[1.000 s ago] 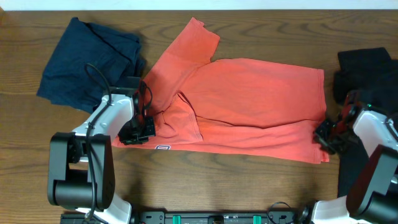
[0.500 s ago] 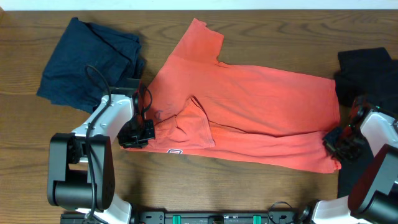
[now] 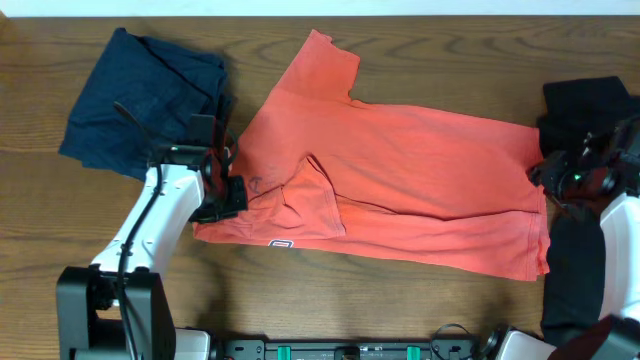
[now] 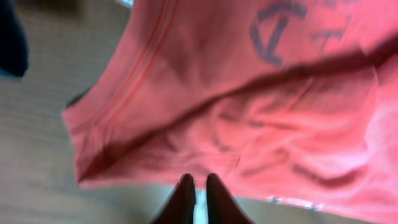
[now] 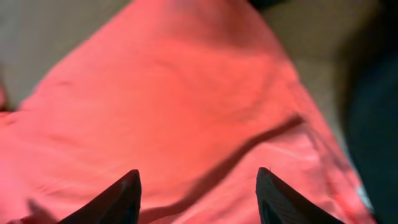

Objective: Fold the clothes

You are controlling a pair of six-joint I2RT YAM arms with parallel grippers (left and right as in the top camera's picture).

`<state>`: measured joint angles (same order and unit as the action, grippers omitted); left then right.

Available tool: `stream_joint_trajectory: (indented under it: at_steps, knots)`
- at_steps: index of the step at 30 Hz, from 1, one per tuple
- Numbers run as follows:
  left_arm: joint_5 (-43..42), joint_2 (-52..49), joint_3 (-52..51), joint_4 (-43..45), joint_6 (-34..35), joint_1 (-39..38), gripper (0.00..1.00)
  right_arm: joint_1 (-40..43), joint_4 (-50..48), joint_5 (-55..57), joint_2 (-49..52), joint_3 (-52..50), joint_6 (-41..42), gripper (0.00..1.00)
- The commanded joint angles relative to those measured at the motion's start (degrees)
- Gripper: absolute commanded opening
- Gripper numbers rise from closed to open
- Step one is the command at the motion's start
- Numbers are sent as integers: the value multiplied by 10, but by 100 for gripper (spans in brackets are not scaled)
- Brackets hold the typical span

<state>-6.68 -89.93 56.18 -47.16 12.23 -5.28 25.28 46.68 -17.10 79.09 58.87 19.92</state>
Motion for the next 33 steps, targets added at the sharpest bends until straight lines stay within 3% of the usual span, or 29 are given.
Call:
stream_joint_trajectory:
  at_steps: [1,9,15,18,24,27,30,33]
  knots:
    - [9,-17,-46,13,6,3,6,0,0,-41,-6,7,-20,60]
    - [57,-18,-126,82,6,5,6,0,-3,-40,-5,7,-29,61]
    - [57,-16,-131,4,47,5,6,0,-5,-37,-5,7,-29,62]
    - [56,-4,-115,-32,62,5,6,-1,-21,-37,-4,7,-31,69]
    - [56,47,-67,-56,61,5,7,-7,-46,13,17,3,-45,73]
    - [52,77,-43,-55,61,5,32,-4,-48,68,42,3,-20,77]
    - [31,100,-28,-35,42,5,53,-4,-64,24,72,3,-16,75]
    - [35,105,-28,-26,39,5,61,-4,-19,-12,95,3,-16,72]
